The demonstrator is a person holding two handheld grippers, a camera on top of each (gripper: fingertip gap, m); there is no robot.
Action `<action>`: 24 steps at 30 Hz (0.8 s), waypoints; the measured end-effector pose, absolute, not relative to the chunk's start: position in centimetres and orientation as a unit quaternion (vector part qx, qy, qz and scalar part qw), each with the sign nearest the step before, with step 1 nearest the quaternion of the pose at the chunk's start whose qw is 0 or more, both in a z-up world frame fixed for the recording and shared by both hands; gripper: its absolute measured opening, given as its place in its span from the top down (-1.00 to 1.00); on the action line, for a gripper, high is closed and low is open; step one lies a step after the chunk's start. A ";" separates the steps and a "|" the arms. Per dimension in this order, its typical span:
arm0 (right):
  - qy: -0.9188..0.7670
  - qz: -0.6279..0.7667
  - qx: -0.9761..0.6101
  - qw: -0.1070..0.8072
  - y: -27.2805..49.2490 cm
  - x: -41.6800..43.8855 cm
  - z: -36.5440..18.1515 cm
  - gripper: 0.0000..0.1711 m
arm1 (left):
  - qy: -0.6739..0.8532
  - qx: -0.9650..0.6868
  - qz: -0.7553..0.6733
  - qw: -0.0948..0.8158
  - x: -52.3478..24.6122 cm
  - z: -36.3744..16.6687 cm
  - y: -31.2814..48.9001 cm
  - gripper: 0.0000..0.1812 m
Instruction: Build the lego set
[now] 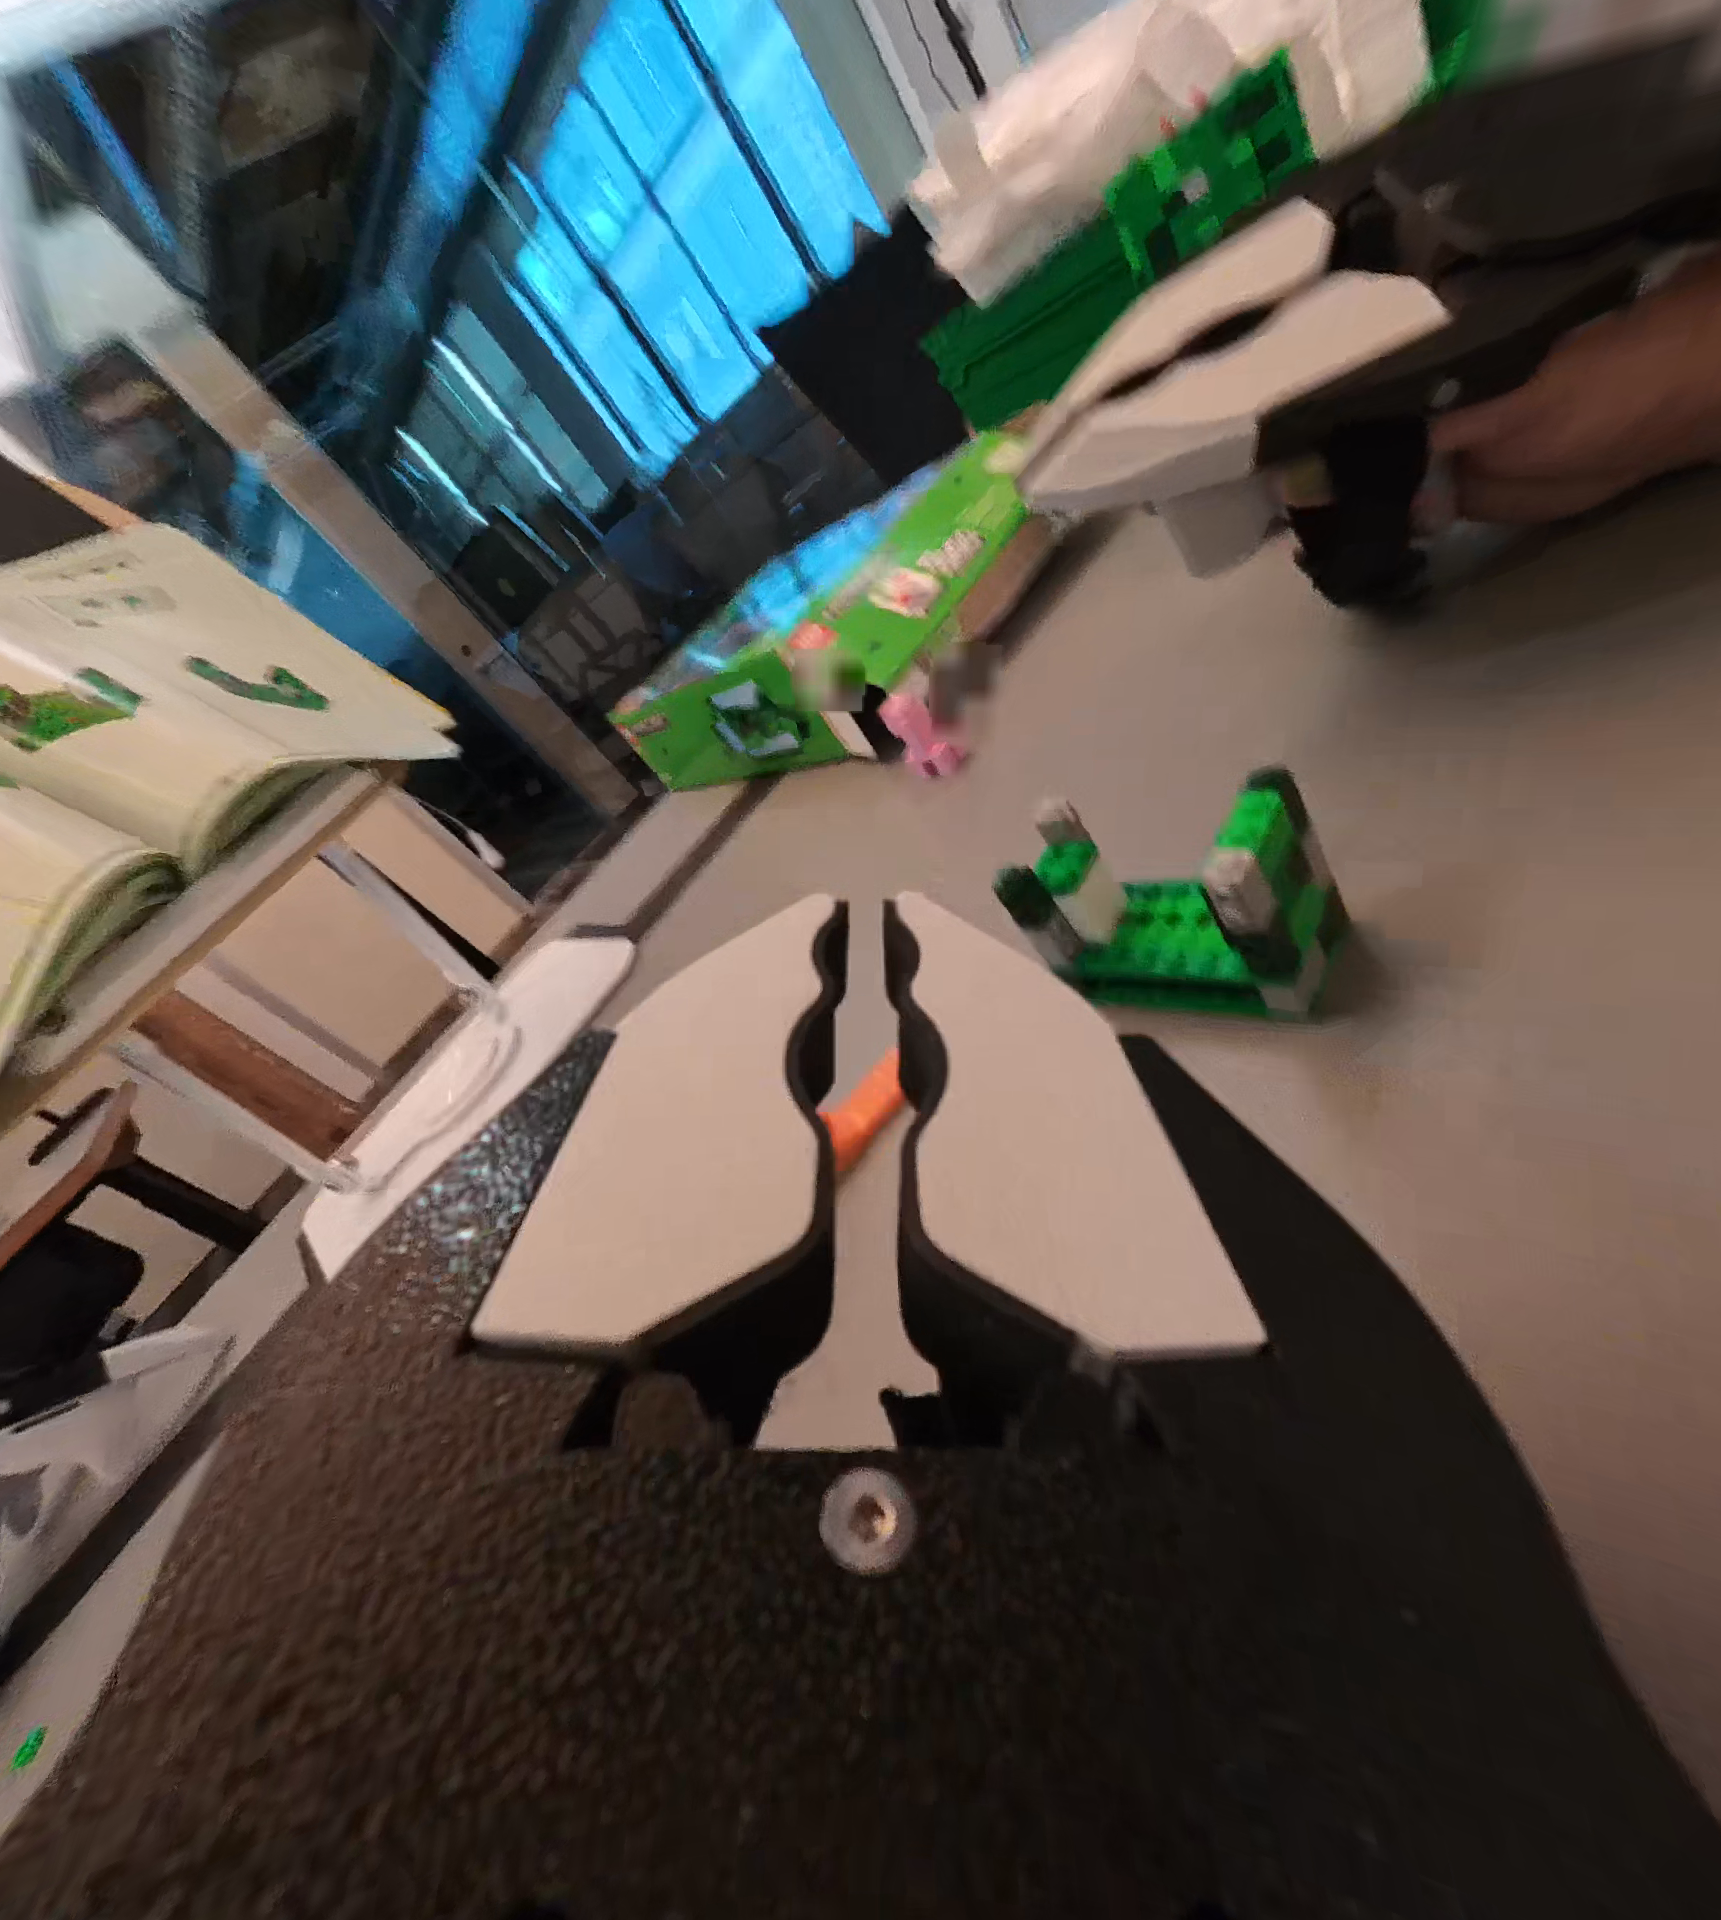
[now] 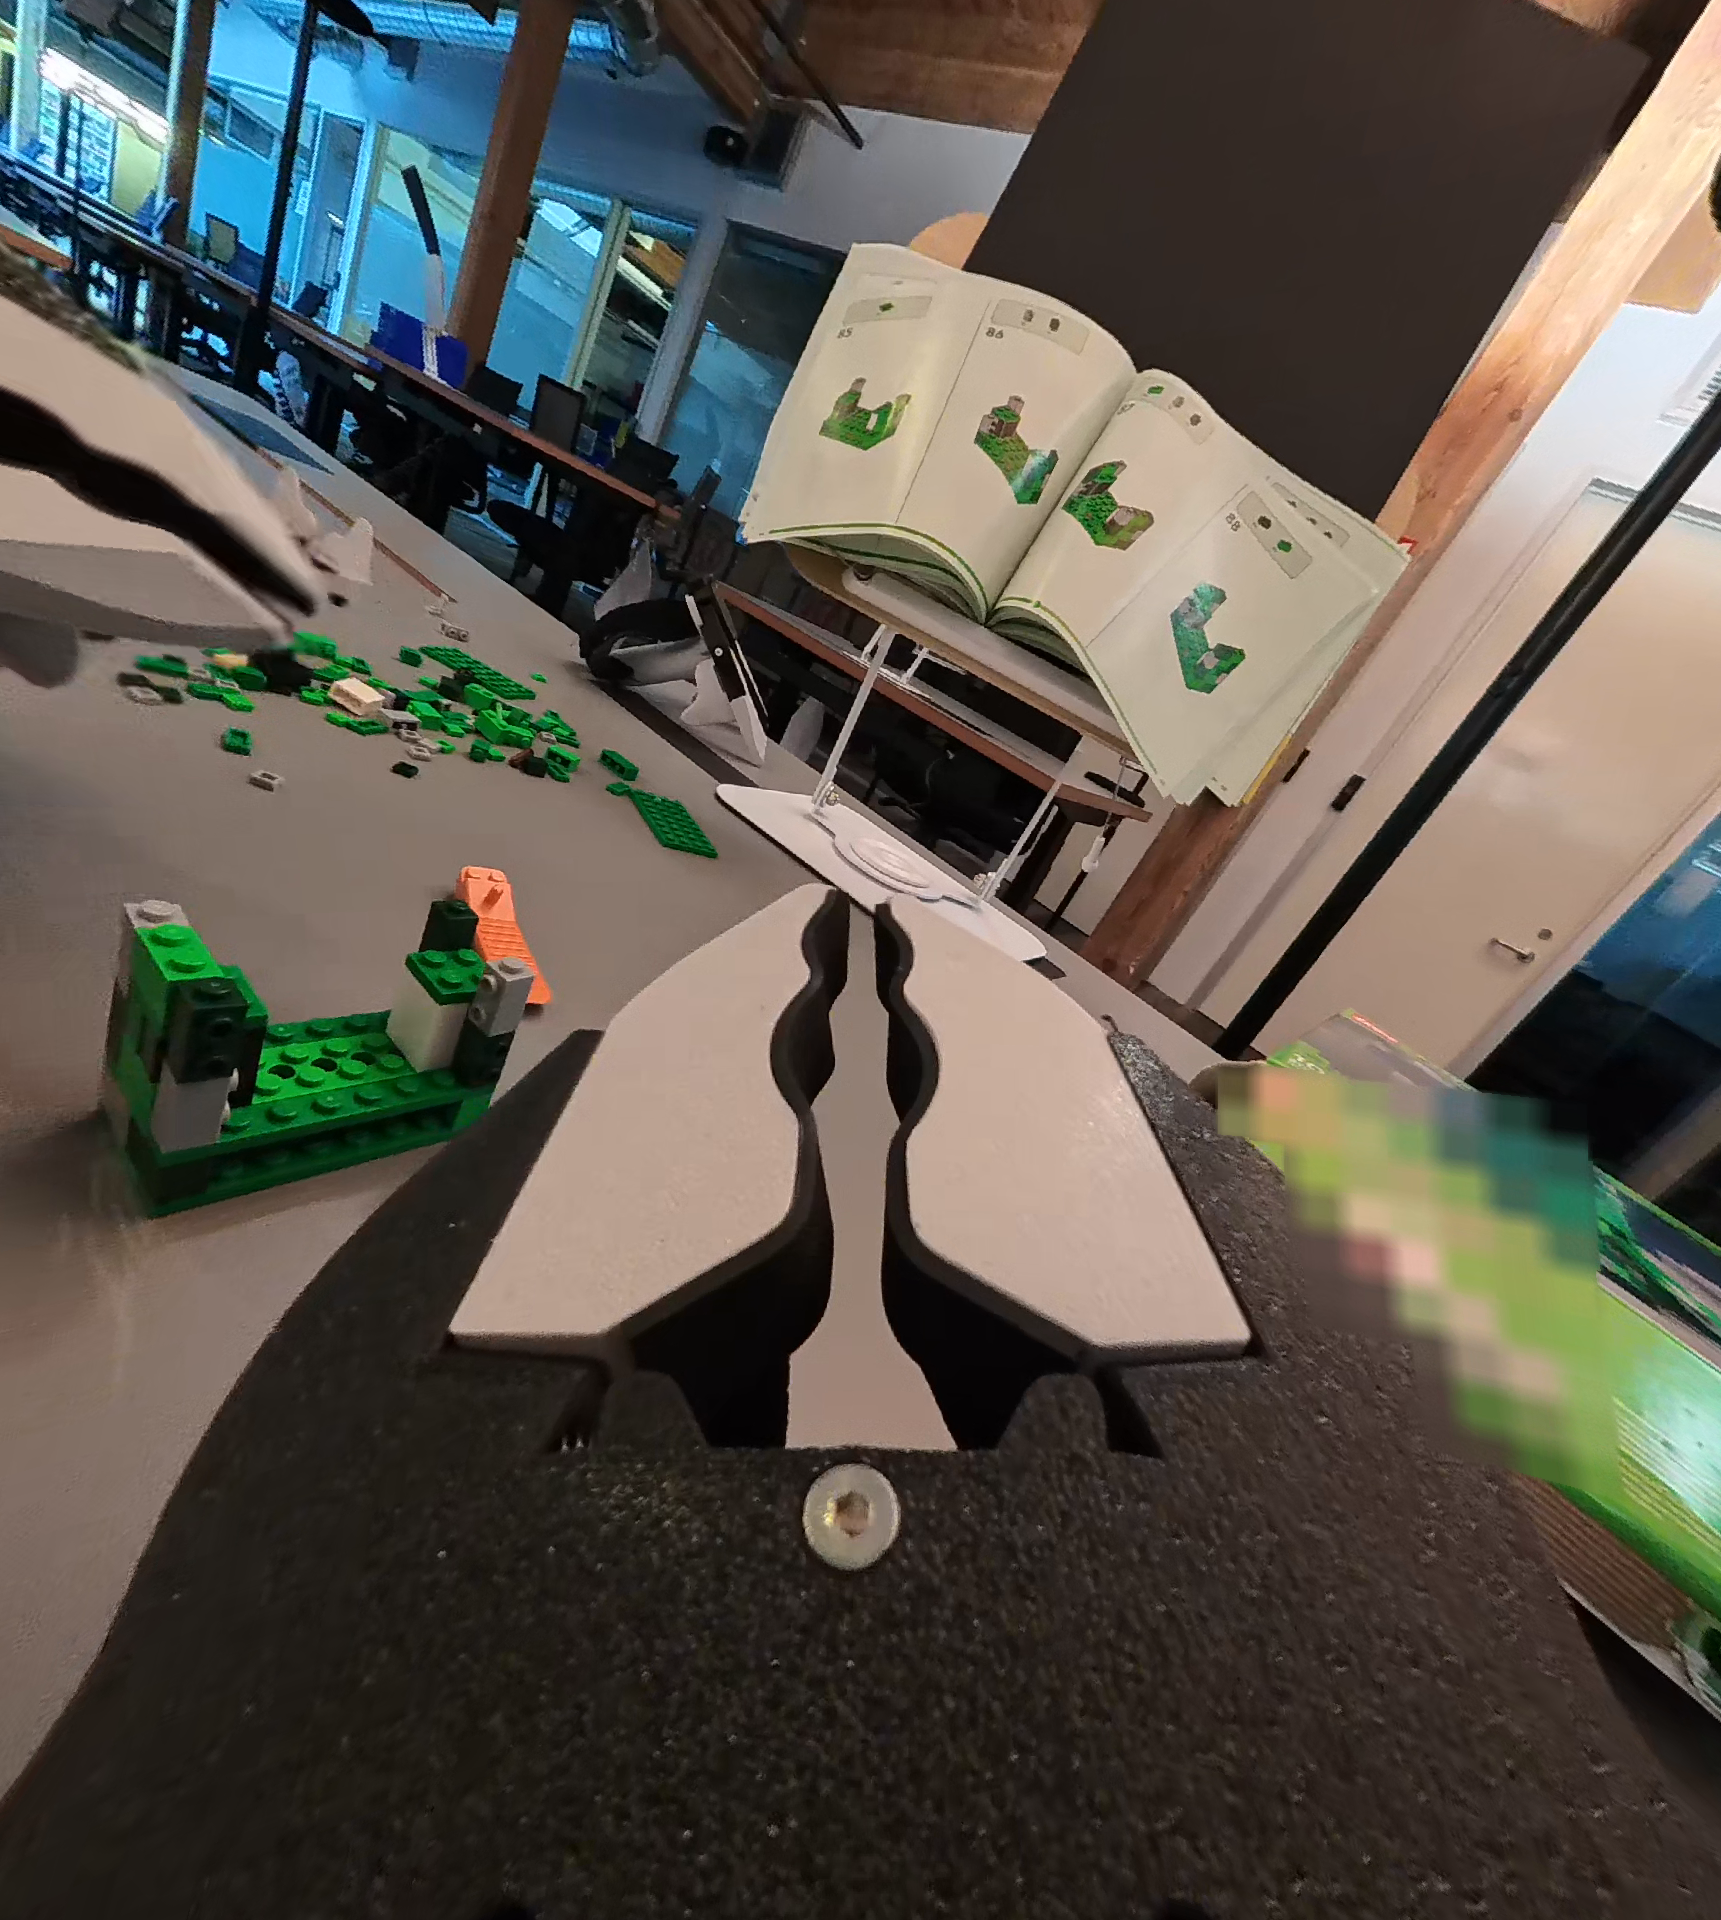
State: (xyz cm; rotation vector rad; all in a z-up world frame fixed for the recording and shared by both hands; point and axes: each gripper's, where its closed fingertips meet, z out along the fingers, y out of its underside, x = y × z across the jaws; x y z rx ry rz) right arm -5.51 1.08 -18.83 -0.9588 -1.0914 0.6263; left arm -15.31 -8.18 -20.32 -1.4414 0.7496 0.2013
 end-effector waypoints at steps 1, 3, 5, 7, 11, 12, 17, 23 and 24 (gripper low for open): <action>-0.490 0.280 -0.431 0.704 1.1 -5.5 -18.8 0.95 | 0.347 -0.659 0.088 0.661 -15.4 -20.9 -8.7 0.91; -0.489 0.278 -0.431 0.705 1.1 -5.5 -18.8 0.95 | 0.343 -0.684 0.083 0.639 -15.8 -21.5 -9.7 0.86; -0.488 0.278 -0.435 0.704 1.2 -5.5 -18.9 0.95 | 0.332 -0.699 0.094 0.626 -16.5 -21.9 -10.6 0.81; -0.485 0.279 -0.438 0.703 1.3 -5.5 -18.9 0.95 | 0.301 -0.707 0.159 0.620 -19.3 -21.3 -11.1 0.81; -0.476 0.287 -0.447 0.701 1.7 -5.3 -18.9 0.95 | 0.196 -0.761 0.259 0.561 -30.2 -20.6 -12.3 0.89; -0.474 0.290 -0.448 0.700 1.8 -5.3 -18.8 0.95 | 0.180 -0.787 0.260 0.530 -33.2 -21.1 -12.7 0.87; -0.467 0.299 -0.455 0.697 2.0 -5.1 -18.8 0.95 | 0.139 -0.893 0.189 0.383 -44.0 -25.4 -13.7 0.75; -0.470 0.298 -0.454 0.696 2.0 -5.2 -18.9 0.95 | 0.137 -0.928 0.125 0.323 -47.0 -28.3 -13.8 0.77; -0.470 0.298 -0.454 0.695 2.0 -5.2 -18.9 0.95 | 0.135 -0.930 0.120 0.321 -47.2 -28.6 -13.7 0.77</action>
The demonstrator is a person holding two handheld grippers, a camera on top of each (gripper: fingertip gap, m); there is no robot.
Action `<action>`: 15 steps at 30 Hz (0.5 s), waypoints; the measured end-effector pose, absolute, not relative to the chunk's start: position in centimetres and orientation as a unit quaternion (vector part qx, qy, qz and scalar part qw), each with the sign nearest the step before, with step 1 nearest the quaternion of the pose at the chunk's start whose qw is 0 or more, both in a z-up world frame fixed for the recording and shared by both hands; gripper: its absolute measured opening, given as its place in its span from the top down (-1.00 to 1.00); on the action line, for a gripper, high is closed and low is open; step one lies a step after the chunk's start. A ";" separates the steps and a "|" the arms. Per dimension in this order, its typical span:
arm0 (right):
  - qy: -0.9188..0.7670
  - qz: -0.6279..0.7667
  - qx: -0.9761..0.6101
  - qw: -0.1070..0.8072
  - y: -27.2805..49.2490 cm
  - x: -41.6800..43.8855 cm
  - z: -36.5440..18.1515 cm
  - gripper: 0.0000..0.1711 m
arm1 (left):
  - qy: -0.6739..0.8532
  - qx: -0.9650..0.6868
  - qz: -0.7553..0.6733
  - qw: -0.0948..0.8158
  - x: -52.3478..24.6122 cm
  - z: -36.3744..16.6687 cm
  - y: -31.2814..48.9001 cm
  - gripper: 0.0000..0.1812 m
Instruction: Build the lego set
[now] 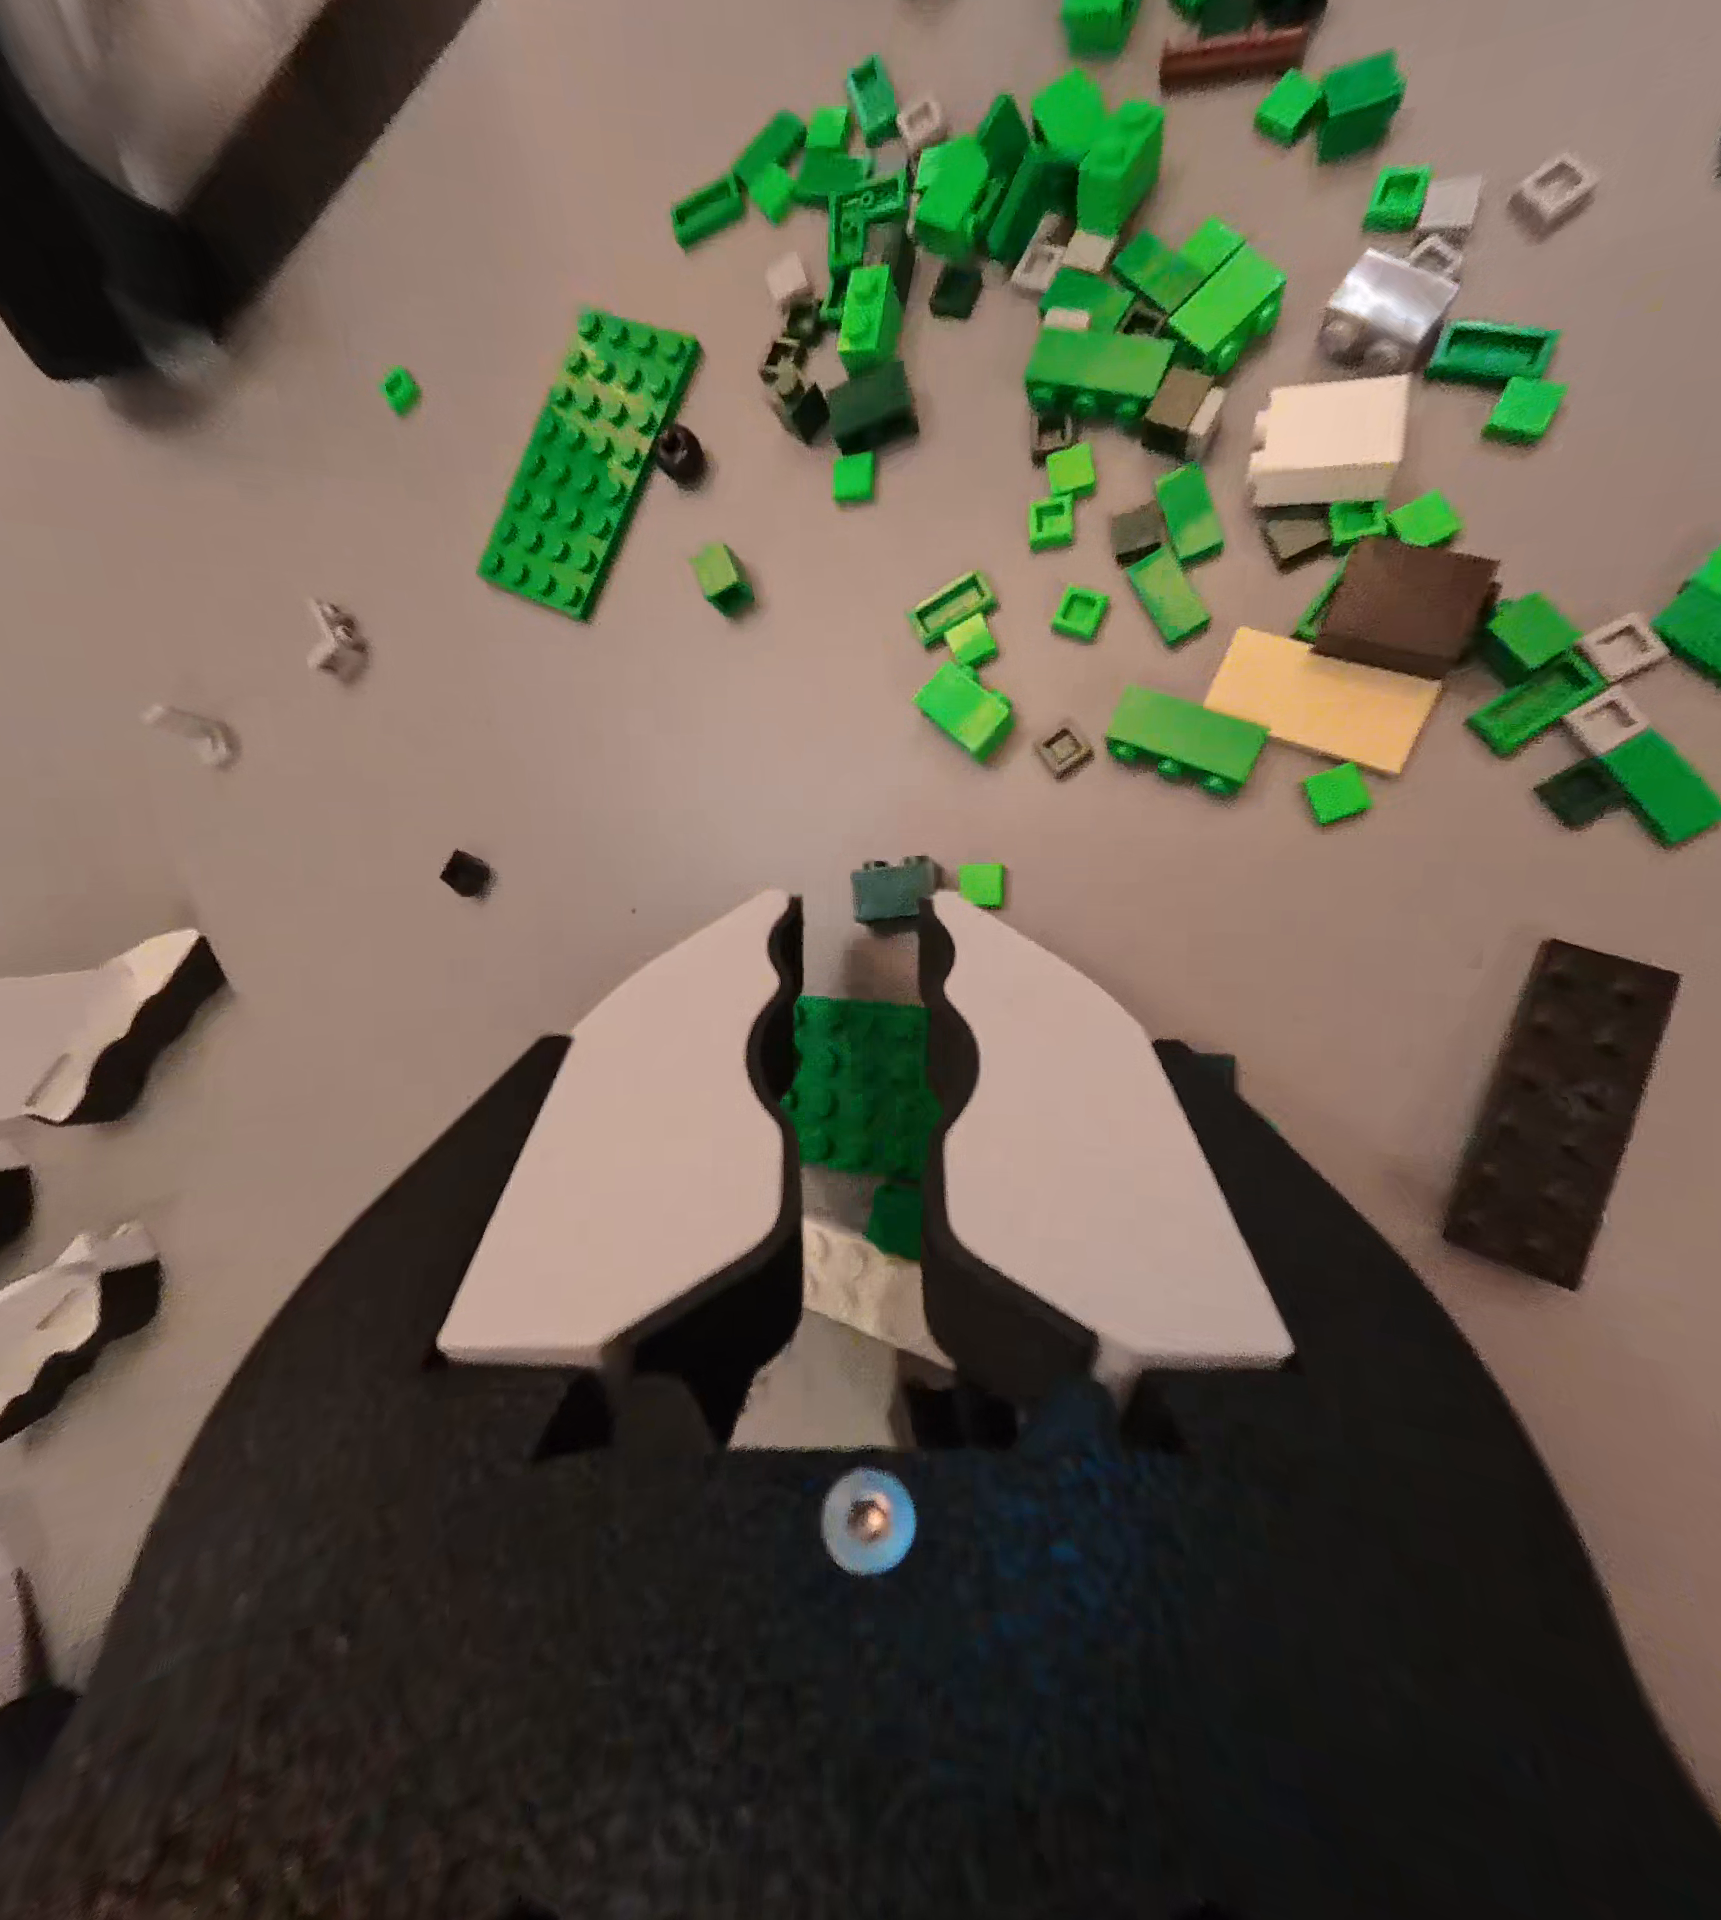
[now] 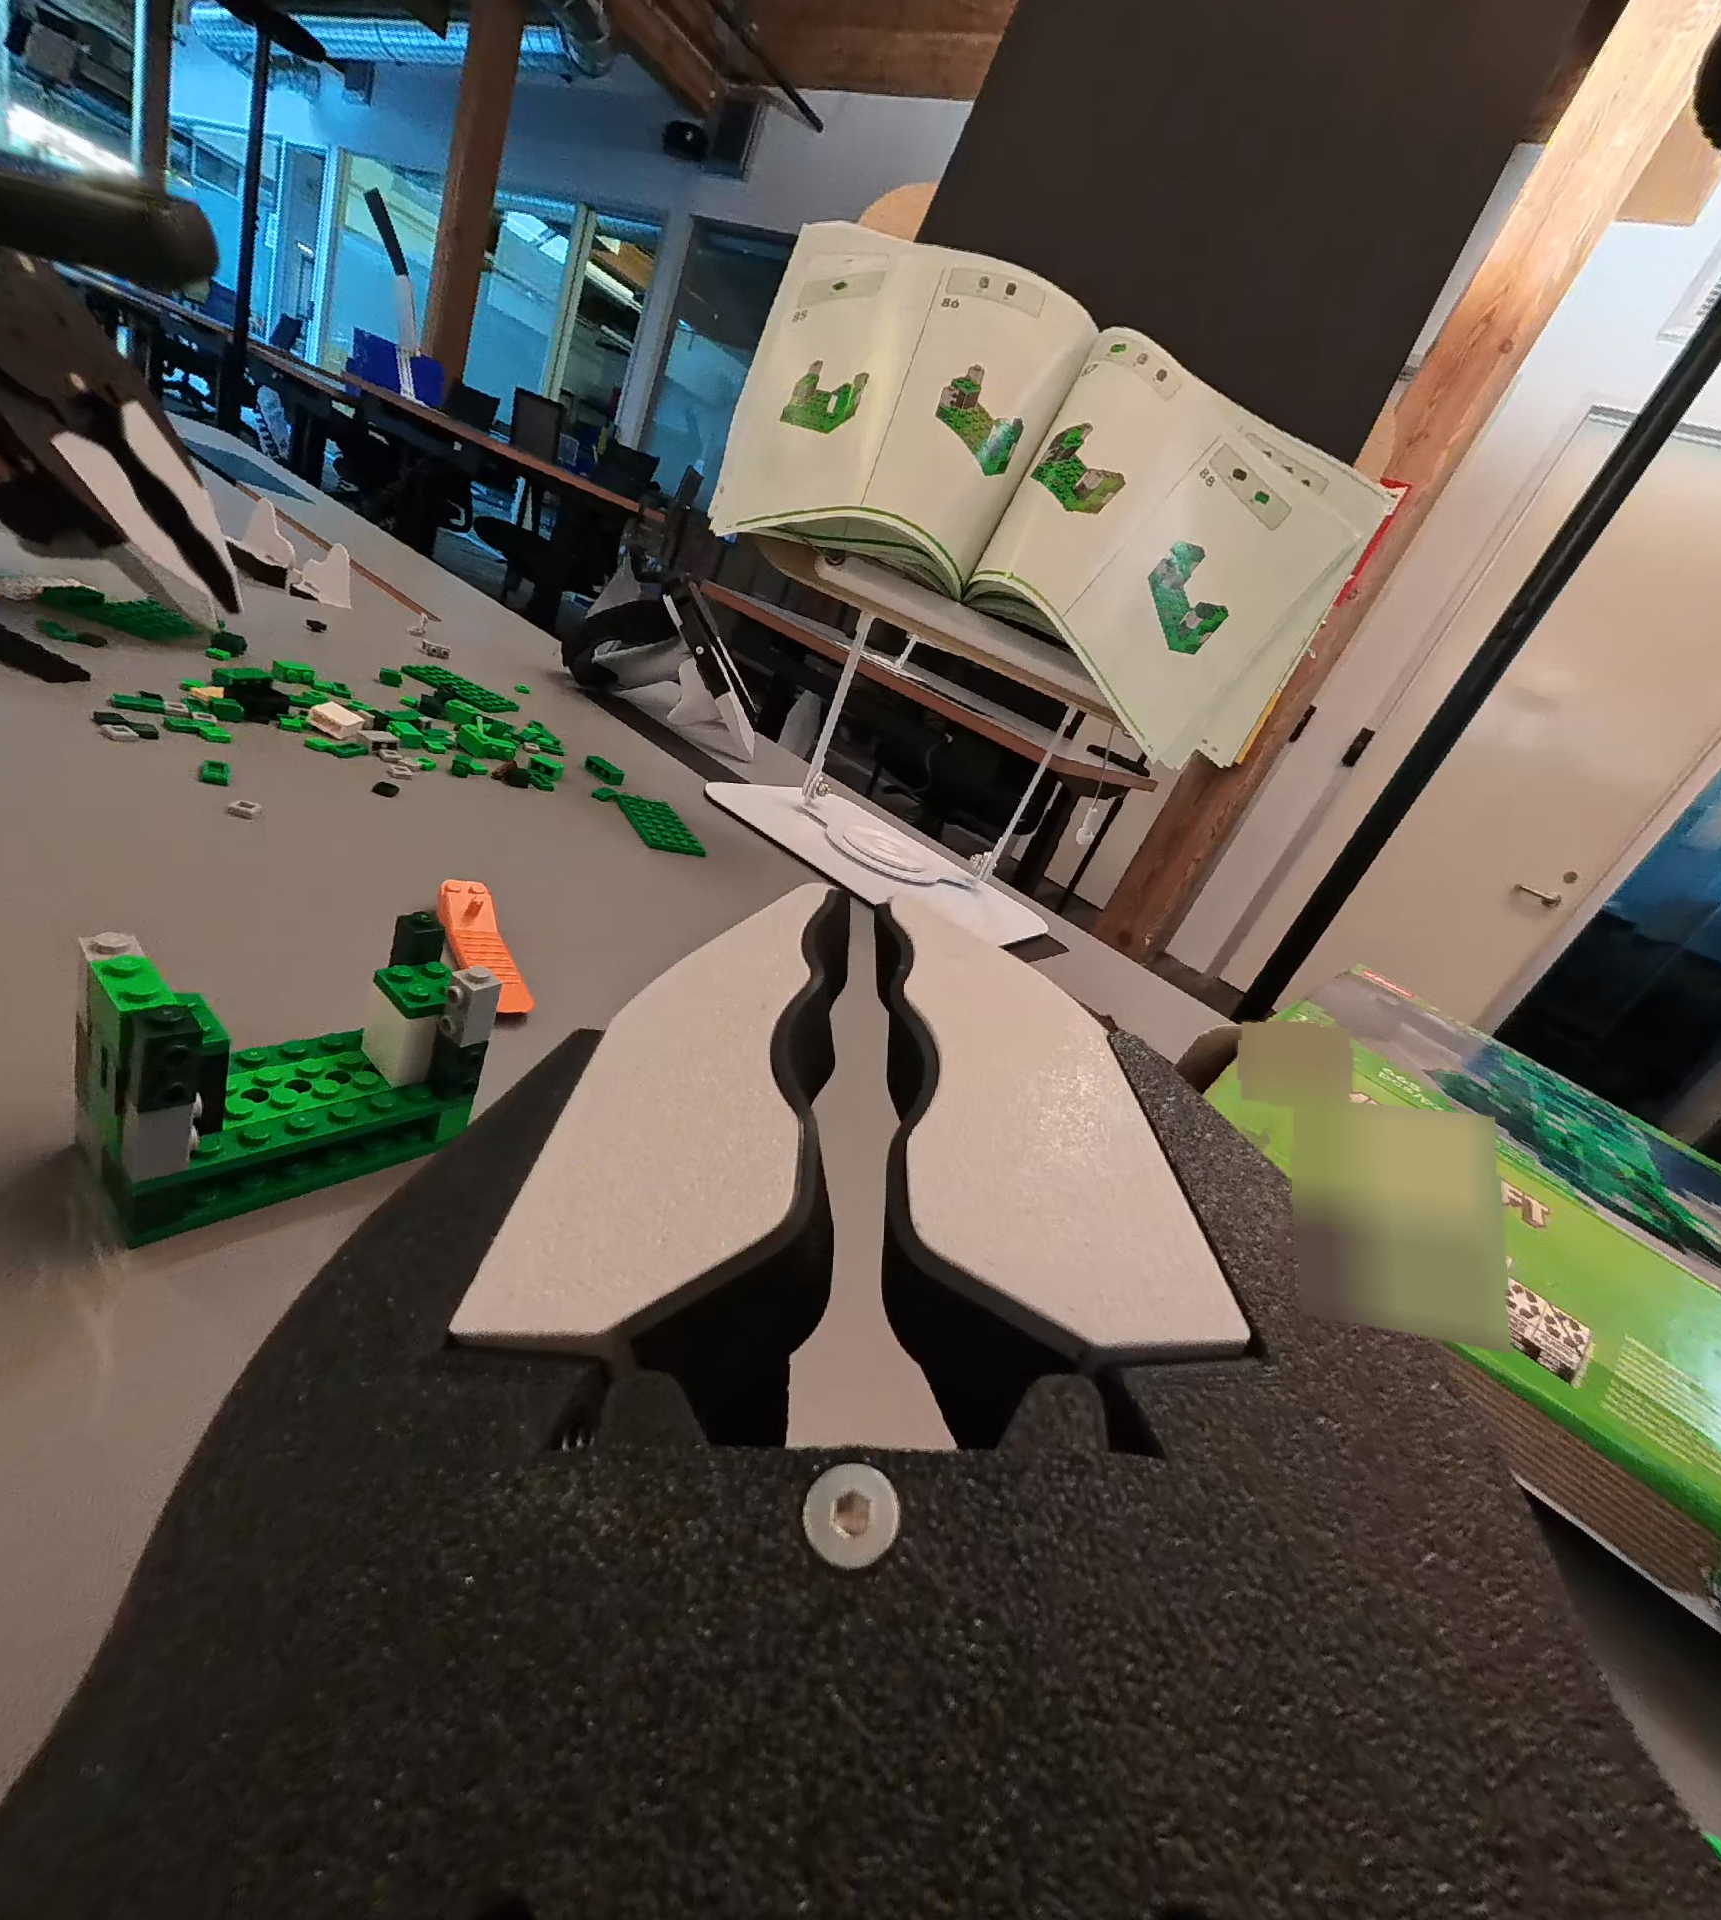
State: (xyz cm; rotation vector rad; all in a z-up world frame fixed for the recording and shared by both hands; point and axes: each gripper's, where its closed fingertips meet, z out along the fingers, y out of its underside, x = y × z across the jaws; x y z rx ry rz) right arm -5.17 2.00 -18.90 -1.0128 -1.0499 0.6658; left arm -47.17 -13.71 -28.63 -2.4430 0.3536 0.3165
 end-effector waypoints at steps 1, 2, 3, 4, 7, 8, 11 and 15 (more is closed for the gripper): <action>-0.470 0.298 -0.454 0.695 2.0 -5.2 -18.9 0.95 | 0.132 -0.930 0.113 0.324 -47.2 -28.8 -13.6 0.77; -0.470 0.298 -0.454 0.695 2.0 -5.2 -18.9 0.95 | 0.128 -0.930 0.104 0.328 -47.2 -28.8 -13.4 0.76; -0.470 0.298 -0.455 0.695 2.1 -5.1 -18.9 0.95 | 0.123 -0.930 0.095 0.332 -47.2 -28.8 -13.3 0.75; -0.470 0.298 -0.455 0.695 2.1 -5.1 -18.9 0.95 | 0.119 -0.931 0.086 0.335 -47.1 -28.8 -13.3 0.74; -0.470 0.296 -0.456 0.696 2.1 -5.1 -18.9 0.95 | 0.110 -0.932 0.068 0.338 -47.3 -28.8 -13.3 0.73; -0.470 0.296 -0.456 0.696 2.1 -5.1 -18.9 0.95 | 0.110 -0.934 0.061 0.335 -47.2 -28.9 -13.4 0.73; -0.472 0.293 -0.455 0.695 2.1 -5.1 -19.0 0.95 | 0.110 -0.937 0.048 0.328 -47.1 -29.4 -13.3 0.73; -0.475 0.290 -0.454 0.696 2.1 -5.1 -19.0 0.95 | 0.112 -0.935 0.039 0.334 -47.3 -29.6 -12.8 0.80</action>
